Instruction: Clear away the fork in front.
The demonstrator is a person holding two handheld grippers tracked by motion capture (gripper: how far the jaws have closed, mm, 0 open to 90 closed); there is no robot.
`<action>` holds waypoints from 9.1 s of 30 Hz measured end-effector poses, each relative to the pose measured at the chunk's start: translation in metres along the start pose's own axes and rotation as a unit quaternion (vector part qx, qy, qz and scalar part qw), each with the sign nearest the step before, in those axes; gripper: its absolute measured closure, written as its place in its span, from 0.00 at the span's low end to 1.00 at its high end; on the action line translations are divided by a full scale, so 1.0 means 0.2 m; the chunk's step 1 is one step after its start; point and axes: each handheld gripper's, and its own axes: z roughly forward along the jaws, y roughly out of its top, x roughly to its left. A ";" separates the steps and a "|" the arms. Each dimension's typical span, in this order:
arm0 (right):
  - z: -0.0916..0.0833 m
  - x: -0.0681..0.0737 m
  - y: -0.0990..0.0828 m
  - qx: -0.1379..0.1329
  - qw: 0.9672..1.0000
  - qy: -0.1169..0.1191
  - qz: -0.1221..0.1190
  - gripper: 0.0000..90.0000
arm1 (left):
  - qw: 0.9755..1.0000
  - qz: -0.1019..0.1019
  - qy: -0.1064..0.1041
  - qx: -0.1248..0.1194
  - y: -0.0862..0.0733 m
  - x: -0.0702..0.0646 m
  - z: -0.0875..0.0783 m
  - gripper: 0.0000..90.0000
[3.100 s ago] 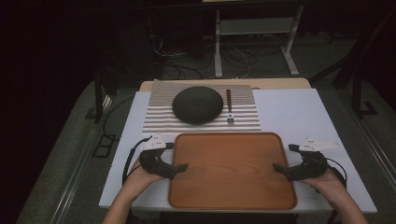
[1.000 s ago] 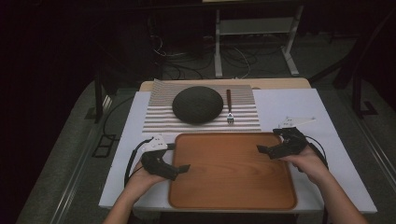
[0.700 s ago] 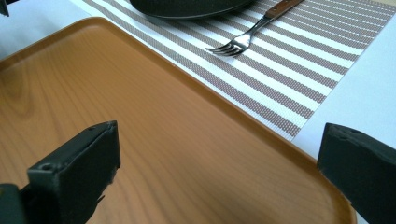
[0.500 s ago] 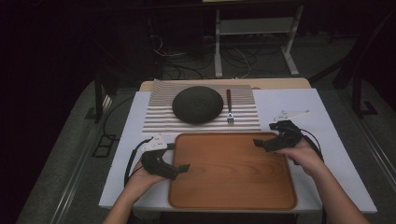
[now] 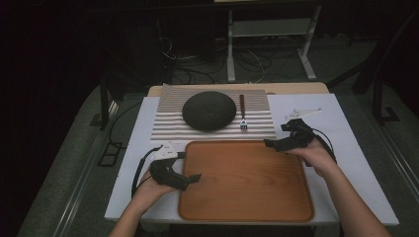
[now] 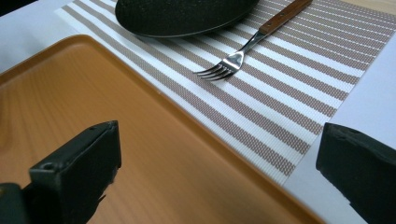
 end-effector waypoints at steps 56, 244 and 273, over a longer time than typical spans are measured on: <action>0.54 -0.15 0.53 0.115 0.990 -0.072 0.047 0.49 | 1.000 0.001 0.009 0.007 -0.01 0.01 -0.01 0.00; -0.10 0.41 -0.03 -0.077 0.990 0.110 -0.038 0.86 | 0.995 0.006 -0.060 -0.082 0.60 -0.21 0.44 0.51; -0.07 0.47 -0.01 -0.083 0.989 0.104 -0.060 0.46 | 0.991 0.014 -0.091 -0.101 0.58 -0.16 0.35 0.86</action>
